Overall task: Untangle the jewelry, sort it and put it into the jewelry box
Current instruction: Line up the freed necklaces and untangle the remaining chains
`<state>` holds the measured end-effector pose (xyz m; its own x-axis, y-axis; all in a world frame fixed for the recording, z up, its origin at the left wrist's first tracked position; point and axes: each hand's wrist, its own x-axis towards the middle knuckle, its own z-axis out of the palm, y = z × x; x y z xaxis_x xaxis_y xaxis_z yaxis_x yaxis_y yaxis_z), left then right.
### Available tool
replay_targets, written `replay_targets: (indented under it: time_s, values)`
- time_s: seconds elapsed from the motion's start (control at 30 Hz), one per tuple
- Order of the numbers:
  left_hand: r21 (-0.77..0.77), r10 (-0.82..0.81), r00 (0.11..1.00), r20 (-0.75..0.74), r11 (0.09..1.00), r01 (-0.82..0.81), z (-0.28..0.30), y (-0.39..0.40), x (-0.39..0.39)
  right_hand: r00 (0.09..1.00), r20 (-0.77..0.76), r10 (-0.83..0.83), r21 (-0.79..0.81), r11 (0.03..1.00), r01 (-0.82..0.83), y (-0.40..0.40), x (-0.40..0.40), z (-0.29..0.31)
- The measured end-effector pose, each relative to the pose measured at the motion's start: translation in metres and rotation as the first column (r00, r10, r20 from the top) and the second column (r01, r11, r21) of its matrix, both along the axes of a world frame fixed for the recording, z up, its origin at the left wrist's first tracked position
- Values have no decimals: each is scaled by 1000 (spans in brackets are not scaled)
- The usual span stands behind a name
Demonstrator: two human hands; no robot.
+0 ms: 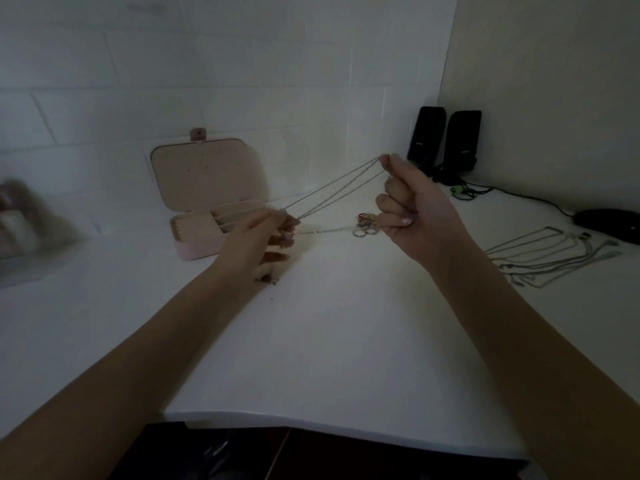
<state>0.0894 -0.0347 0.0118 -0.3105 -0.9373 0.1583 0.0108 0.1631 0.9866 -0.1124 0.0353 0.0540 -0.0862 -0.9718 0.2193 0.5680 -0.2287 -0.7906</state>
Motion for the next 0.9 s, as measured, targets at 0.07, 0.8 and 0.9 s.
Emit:
replay_targets:
  time_s: [0.07, 0.8, 0.9]
  values:
    - [57, -74, 992, -100, 995, 80, 3, 1, 0, 1000, 22, 5, 7, 1000, -5, 0, 0, 1]
    - [-466, 218, 867, 449, 885, 19, -10, -8, 10, 982, -185, -27, 11, 1000, 29, 1, -4, 6]
    - [-622, 293, 750, 593, 758, 195, -16, -11, 11, 938, -347, -24, -54, 999, 5, 2, 3, 3]
